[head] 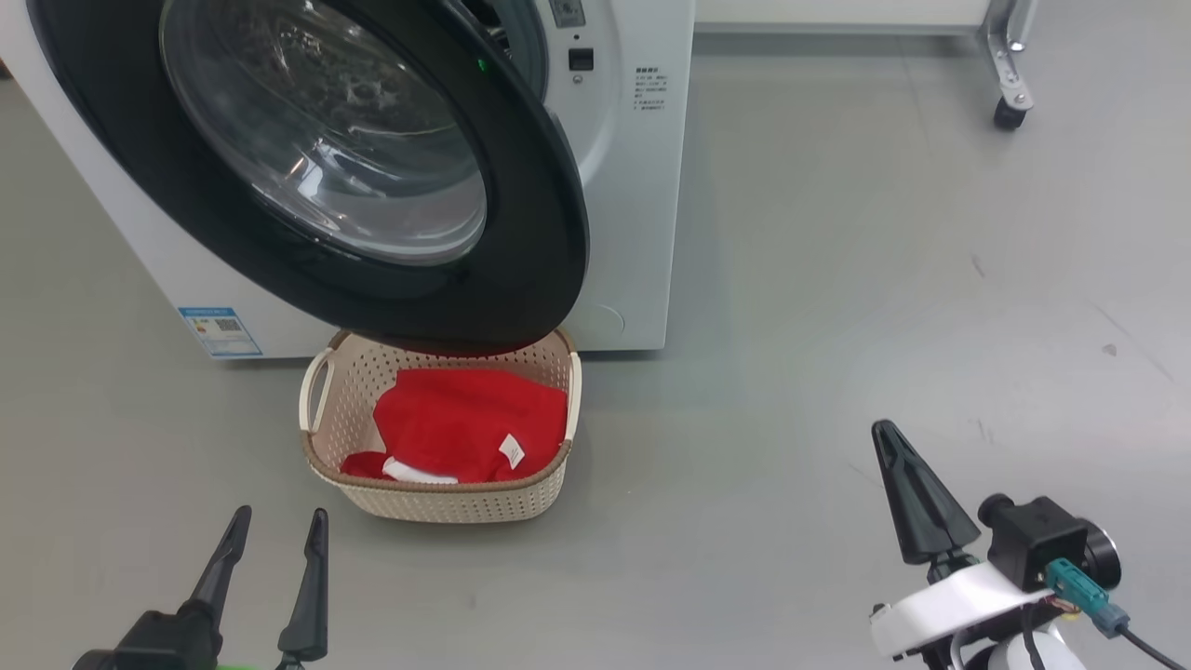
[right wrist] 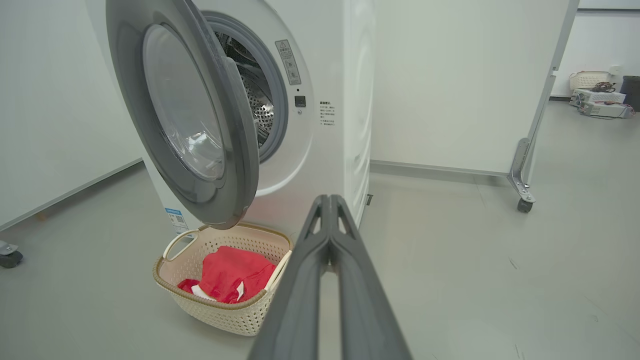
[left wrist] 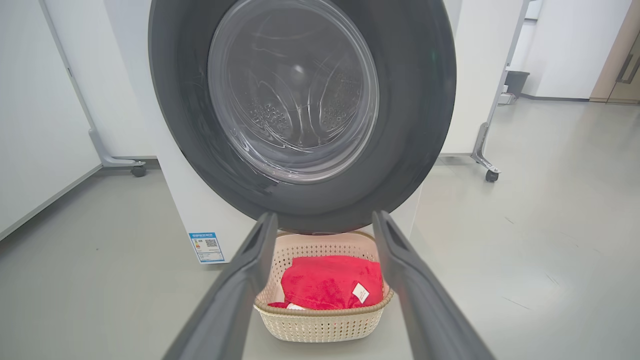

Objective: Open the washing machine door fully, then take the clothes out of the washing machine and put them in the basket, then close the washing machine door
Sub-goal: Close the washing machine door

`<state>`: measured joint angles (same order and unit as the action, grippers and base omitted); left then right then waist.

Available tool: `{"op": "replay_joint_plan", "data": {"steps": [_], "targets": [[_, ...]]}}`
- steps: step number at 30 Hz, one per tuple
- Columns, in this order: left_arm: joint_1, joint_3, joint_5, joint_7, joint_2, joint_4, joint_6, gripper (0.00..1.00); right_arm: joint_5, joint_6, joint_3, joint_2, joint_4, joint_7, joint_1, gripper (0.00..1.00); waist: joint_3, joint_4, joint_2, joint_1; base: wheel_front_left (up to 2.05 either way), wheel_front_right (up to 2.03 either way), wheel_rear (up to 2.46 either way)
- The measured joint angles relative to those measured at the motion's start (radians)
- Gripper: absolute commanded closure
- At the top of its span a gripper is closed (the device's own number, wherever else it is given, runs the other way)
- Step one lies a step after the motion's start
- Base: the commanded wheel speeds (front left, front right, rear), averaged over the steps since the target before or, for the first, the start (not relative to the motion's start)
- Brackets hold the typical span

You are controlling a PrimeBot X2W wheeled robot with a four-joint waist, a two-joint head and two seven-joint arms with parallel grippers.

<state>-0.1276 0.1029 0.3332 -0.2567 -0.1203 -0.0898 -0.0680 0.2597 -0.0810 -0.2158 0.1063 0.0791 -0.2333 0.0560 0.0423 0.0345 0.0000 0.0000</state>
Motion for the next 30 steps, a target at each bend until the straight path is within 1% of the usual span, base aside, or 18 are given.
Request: {"op": "replay_joint_plan", "data": {"steps": [2, 5, 11, 16, 21, 27, 30], "targets": [[0.001, 0.0, -0.002, 0.0, 0.0, 0.002, 0.0, 0.0, -0.002, -0.002, -0.006, 0.005, -0.005, 0.0, -0.009, 1.0, 0.006, 0.003, 0.0, 0.0, 0.0, 0.0, 0.0], [0.003, 0.006, -0.004, 0.0, 0.001, 0.004, -0.008, 0.0, -0.01, -0.019, -0.03, 0.02, -0.022, -0.001, -0.042, 1.0, 0.027, 0.014, 0.0, 0.0, 0.0, 0.0, 0.0], [0.025, 0.034, -0.018, 0.0, 0.014, 0.006, -0.018, 0.0, -0.022, -0.041, -0.11, 0.057, -0.037, -0.001, -0.126, 1.0, 0.071, 0.047, 0.0, 0.0, 0.0, 0.0, 0.0], [0.047, 0.041, -0.02, 0.0, 0.018, 0.007, -0.021, 0.0, -0.031, -0.041, -0.167, 0.093, -0.036, 0.014, -0.212, 1.0, 0.11, 0.085, 0.0, 0.0, 0.0, 0.0, 0.0], [0.081, 0.048, -0.02, 0.0, 0.032, 0.011, -0.03, 0.0, -0.032, -0.041, -0.201, 0.126, -0.035, 0.038, -0.32, 1.0, 0.156, 0.126, 0.0, 0.0, 0.0, 0.0, 0.0], [0.109, 0.056, -0.02, 0.0, 0.044, 0.013, -0.032, 0.0, -0.016, -0.041, -0.298, 0.178, -0.034, 0.08, -0.453, 1.0, 0.219, 0.176, 0.0, 0.0, 0.0, 0.0, 0.0], [0.131, 0.061, -0.02, 0.0, 0.05, 0.012, -0.034, 0.0, -0.001, -0.041, -0.319, 0.2, -0.026, 0.092, -0.51, 1.0, 0.252, 0.201, 0.0, 0.0, 0.0, 0.0, 0.0]]}}
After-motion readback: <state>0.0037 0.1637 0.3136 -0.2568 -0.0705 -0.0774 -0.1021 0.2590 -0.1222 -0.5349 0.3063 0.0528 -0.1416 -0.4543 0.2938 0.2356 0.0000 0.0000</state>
